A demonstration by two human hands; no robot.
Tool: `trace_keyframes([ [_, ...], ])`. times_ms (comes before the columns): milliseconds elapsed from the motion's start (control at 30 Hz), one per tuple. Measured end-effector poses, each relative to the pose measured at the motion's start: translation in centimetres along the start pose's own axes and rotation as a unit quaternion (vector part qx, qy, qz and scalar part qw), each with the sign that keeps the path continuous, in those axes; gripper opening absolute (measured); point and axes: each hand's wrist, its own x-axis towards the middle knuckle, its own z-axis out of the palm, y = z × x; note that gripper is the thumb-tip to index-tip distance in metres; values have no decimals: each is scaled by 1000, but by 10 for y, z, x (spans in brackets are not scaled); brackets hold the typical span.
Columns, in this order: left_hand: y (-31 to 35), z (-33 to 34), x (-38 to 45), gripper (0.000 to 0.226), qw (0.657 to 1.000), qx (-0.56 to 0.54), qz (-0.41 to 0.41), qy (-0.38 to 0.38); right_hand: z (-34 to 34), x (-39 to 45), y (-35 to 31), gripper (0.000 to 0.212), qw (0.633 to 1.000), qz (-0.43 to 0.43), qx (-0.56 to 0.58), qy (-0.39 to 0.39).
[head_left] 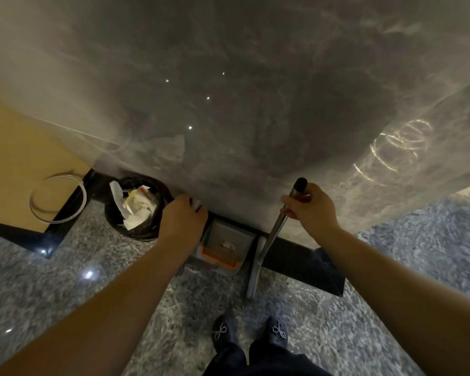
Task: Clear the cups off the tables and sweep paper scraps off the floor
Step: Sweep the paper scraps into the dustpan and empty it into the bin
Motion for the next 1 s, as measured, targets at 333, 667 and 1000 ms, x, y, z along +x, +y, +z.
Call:
trace_keyframes([
  [333, 11, 10, 18, 34, 999, -42, 22, -17, -3, 39, 10, 24, 998, -1, -55, -13],
  [667, 5, 10, 22, 48, 999, -8, 41, 23, 3, 68, 13, 24, 999, 3, -52, 10],
  [1000, 6, 16, 22, 45, 998, -25, 47, 31, 6, 71, 17, 22, 999, 6, -37, 9],
])
